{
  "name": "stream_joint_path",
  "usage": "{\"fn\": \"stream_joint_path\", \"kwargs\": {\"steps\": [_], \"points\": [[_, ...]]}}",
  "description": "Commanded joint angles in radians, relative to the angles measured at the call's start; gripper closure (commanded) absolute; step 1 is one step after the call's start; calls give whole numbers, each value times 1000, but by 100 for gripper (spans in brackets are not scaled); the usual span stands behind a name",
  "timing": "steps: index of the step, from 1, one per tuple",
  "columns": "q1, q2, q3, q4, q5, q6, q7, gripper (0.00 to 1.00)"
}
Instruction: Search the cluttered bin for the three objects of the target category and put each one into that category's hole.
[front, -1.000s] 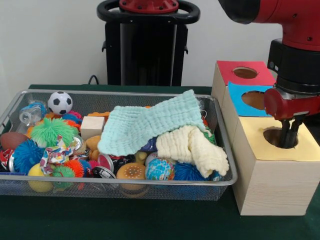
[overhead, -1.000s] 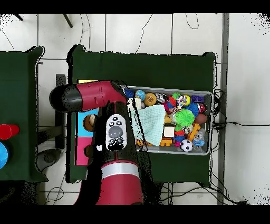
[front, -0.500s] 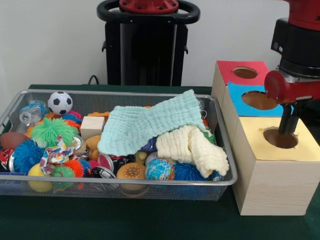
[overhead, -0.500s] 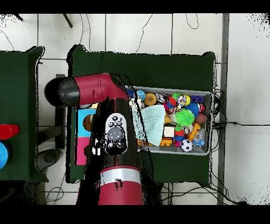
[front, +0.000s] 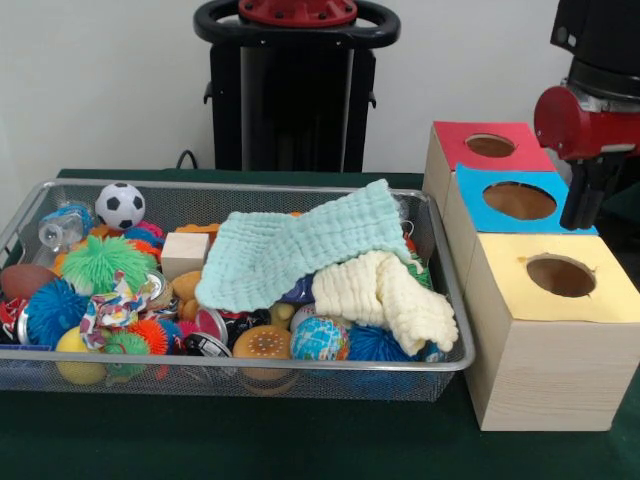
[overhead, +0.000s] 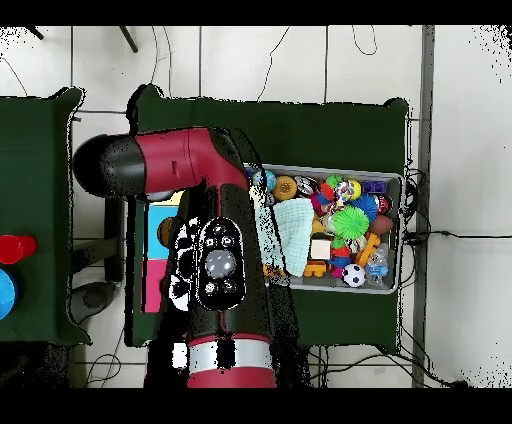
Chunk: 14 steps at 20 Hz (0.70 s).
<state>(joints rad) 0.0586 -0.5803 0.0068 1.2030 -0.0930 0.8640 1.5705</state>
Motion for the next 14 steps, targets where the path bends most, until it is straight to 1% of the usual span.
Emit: {"fn": "stream_joint_path", "kwargs": {"steps": [1, 4, 14], "points": [[-53, -28, 5, 20, -50, 133, -8, 100], [-74, -24, 16, 11, -66, 130, -46, 100], [-157, -17, 70, 48, -102, 57, -130, 100]]}}
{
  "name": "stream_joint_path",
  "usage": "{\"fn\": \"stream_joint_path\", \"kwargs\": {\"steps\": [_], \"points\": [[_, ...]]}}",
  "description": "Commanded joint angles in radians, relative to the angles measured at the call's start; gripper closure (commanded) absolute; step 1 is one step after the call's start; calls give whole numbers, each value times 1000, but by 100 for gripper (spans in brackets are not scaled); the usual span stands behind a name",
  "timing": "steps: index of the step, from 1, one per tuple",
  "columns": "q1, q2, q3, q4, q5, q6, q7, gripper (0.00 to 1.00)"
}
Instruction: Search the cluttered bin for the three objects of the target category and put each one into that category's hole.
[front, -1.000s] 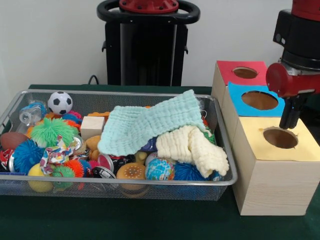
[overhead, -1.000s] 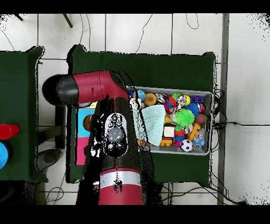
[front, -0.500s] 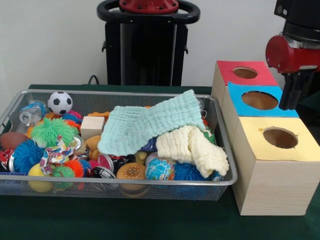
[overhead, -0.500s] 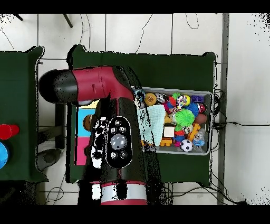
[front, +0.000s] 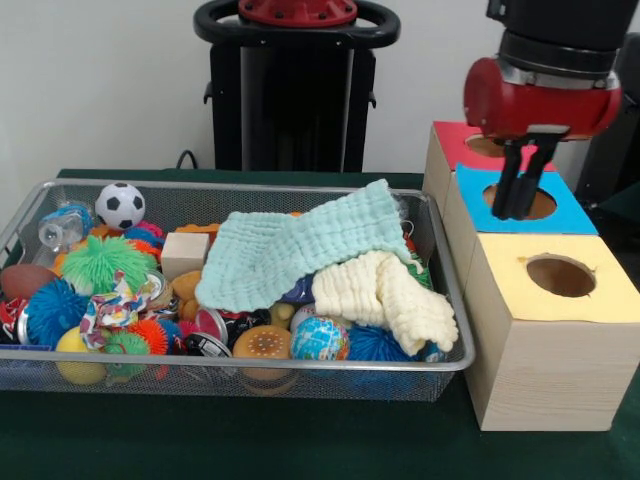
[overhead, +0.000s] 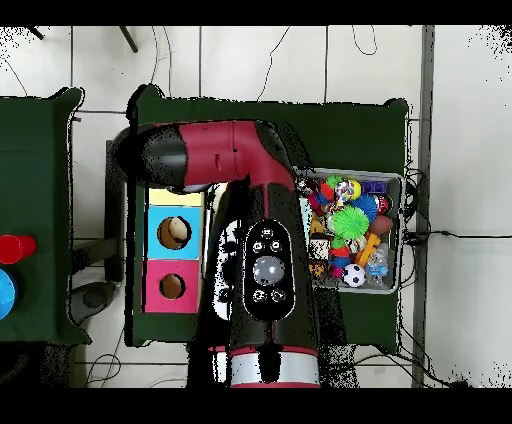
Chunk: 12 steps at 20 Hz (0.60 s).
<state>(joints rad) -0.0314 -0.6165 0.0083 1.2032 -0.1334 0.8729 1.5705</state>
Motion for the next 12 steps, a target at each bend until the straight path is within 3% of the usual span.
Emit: {"fn": "stream_joint_path", "kwargs": {"steps": [1, 12], "points": [[-76, 20, 74, 55, -67, 38, -136, 100], [-130, -9, 107, 159, -103, -6, -142, 100]]}}
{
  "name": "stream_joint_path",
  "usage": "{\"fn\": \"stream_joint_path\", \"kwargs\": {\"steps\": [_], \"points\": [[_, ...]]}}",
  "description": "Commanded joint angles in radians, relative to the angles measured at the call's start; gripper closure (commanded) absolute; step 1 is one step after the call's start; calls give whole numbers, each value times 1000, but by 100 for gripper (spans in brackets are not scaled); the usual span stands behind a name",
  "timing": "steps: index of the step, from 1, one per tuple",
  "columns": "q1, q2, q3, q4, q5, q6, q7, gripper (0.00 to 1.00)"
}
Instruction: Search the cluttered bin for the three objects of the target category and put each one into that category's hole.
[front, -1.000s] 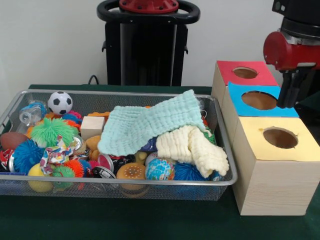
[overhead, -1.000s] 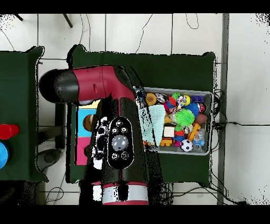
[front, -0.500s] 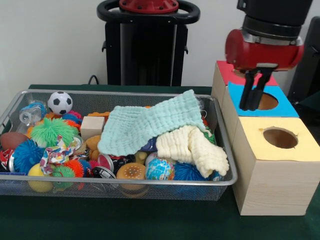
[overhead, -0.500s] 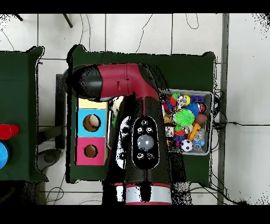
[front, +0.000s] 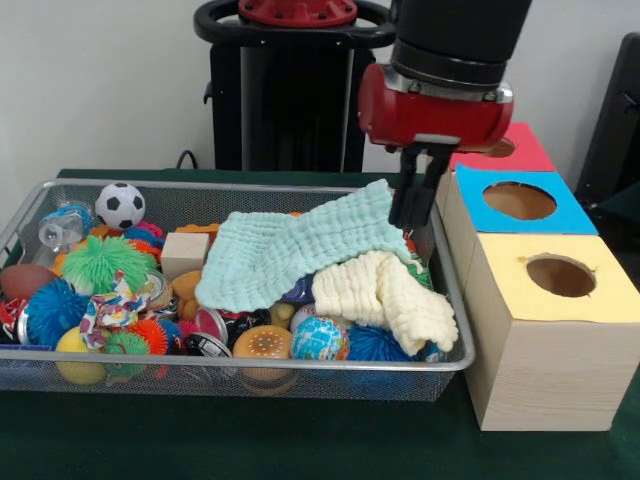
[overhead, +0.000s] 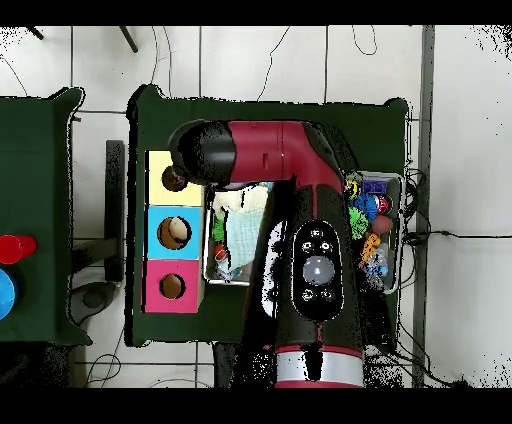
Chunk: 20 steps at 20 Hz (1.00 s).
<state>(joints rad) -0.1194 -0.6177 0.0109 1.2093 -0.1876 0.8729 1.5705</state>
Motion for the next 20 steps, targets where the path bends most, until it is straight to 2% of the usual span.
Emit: {"fn": "stream_joint_path", "kwargs": {"steps": [1, 10, 15, 20], "points": [[-48, -13, 107, 177, -52, -24, -139, 100], [-86, -13, 137, 283, -64, -96, -116, 100], [-94, -11, 136, 297, -78, -126, -89, 100], [-107, -5, 126, 264, -128, -136, -135, 100]]}}
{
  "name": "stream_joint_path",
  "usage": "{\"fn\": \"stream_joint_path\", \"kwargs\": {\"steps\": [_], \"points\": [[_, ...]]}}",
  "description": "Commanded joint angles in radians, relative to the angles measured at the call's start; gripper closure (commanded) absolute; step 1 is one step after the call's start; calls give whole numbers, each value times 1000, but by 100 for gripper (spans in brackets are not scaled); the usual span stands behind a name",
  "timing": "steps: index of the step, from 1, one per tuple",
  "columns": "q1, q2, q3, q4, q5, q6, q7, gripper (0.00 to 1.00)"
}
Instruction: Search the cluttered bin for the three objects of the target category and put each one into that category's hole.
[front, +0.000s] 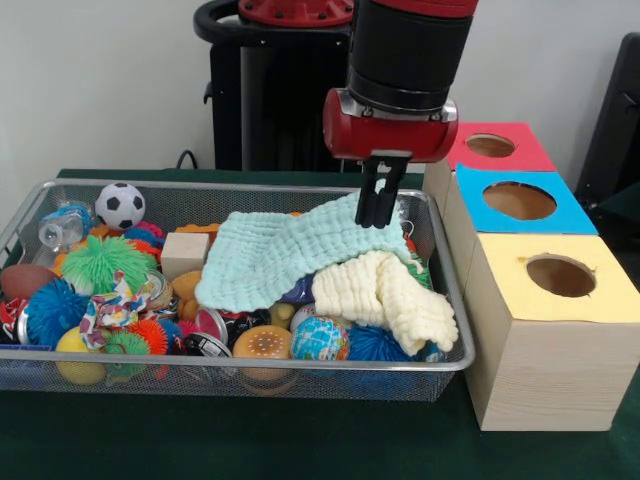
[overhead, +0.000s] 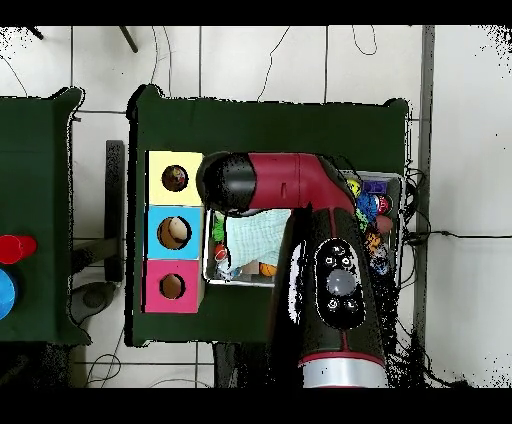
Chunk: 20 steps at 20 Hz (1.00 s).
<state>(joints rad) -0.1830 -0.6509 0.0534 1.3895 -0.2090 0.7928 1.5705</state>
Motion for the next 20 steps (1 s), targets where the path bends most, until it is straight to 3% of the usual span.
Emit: {"fn": "stream_joint_path", "kwargs": {"steps": [1, 20], "points": [[-56, 31, 89, 75, -120, -64, -157, 100], [-222, 113, 251, -84, -271, 8, -324, 100]]}}
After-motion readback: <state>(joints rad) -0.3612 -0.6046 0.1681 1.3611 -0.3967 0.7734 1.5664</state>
